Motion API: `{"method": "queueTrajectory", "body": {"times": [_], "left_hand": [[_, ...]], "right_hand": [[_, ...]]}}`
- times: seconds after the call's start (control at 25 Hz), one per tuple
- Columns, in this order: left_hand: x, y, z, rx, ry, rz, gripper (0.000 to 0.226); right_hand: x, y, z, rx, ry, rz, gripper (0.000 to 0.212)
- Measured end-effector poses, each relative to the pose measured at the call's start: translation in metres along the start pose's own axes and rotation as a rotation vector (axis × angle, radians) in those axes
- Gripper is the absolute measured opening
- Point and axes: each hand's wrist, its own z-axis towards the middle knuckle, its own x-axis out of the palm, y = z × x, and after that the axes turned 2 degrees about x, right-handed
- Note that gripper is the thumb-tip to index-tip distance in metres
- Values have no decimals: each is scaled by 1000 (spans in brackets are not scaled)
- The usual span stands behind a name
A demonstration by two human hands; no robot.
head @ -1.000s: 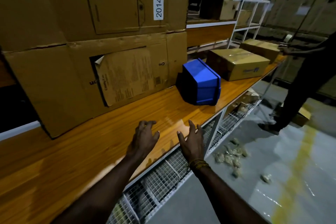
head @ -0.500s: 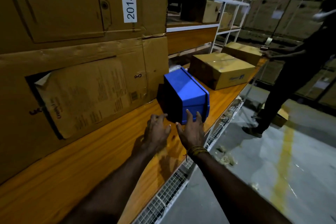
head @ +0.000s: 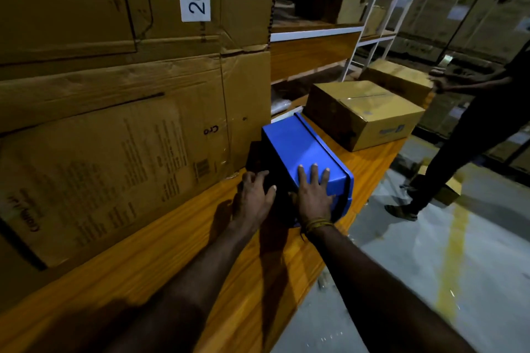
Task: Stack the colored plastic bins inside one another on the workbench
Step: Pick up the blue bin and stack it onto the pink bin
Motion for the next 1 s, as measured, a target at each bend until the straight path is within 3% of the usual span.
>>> {"method": "queueTrajectory", "body": {"times": [0.2, 0.44, 0.52, 0.64, 0.76, 1.0], "left_hand": [[3, 3, 16, -62, -45, -32, 59], [-31, -8, 14, -277, -281, -125, 64], [-38, -1, 6, -347, -266, -187, 64], [-42, -3, -18, -396, -94, -343, 58], [-55, -20, -61, -450, -205, -401, 51], [-75, -26, -178, -505, -353, -590, 51]], "right_hand": [[15, -25, -30, -126, -99, 73, 65], [0, -106, -78, -445, -218, 280, 67], [-3, -117, -88, -383, -253, 334, 64], [-6, -102, -107, -205, -194, 591, 55], [-12, -85, -124, -128, -164, 727, 46], [-15, -30, -193, -264, 35, 812, 58]]}}
